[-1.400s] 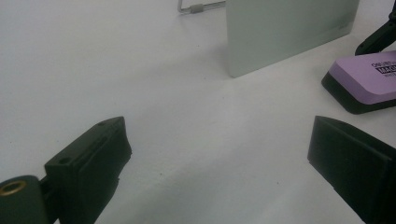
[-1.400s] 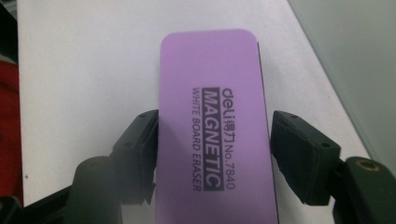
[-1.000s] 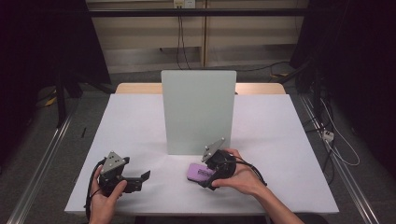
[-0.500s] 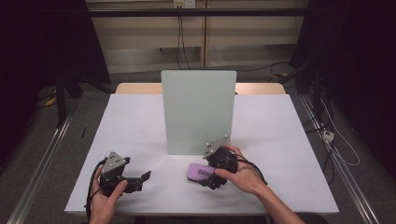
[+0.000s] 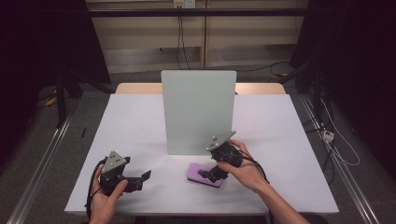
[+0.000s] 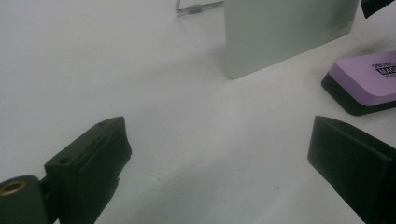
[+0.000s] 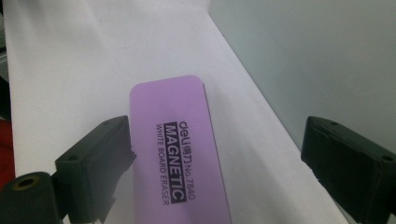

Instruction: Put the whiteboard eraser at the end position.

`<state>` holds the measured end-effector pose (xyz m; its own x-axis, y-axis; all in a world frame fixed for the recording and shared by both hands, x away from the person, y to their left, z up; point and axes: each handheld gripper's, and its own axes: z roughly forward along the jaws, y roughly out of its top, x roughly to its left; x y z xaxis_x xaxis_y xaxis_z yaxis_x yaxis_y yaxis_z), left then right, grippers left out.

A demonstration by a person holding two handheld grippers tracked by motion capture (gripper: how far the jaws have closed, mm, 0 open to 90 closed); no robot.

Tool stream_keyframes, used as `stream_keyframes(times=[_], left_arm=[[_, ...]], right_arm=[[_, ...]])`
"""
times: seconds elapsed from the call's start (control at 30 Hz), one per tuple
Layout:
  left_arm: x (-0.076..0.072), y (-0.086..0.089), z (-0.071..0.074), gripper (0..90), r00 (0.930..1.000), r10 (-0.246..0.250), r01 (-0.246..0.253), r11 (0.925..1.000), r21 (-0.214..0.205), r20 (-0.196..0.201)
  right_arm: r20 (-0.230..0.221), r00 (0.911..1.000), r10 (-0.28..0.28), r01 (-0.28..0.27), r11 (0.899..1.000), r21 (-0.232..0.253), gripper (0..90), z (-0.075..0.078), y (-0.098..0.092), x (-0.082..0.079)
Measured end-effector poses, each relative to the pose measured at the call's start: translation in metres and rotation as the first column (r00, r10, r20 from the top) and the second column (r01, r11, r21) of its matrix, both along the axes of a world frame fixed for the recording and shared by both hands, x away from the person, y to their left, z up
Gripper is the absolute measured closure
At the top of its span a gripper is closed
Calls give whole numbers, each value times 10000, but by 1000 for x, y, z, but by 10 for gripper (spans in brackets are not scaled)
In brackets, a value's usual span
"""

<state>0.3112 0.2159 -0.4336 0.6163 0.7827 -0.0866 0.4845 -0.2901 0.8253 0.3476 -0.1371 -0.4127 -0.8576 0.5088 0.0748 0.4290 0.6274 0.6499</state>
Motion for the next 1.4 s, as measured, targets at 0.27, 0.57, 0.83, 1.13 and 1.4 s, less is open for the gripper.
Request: stream_keyframes(times=[0.27,0.57,0.83,1.13,1.4], left_arm=[[0,1,0,53,10000,-1,1,10000,-7,-54],[0,1,0,52,10000,-14,14,10000,30,-65],[0,0,1,52,9999,107,-106,9998,183,-53],[0,1,0,52,9998,151,-150,9999,73,-104],[0,2,0,52,9997,256,-256,9997,-6,-54]], right_arm=[[93,9938,-1106,1093,9897,924,89,3,-17,-2],[479,9702,-2374,2299,9650,1261,88,1,-33,-10],[598,9381,-3412,3296,9323,1492,84,-2,-54,-14],[862,9036,-4197,4020,9001,1681,85,-2,-74,-23],[982,8608,-4993,4748,8575,1983,93,-8,-93,-32]])
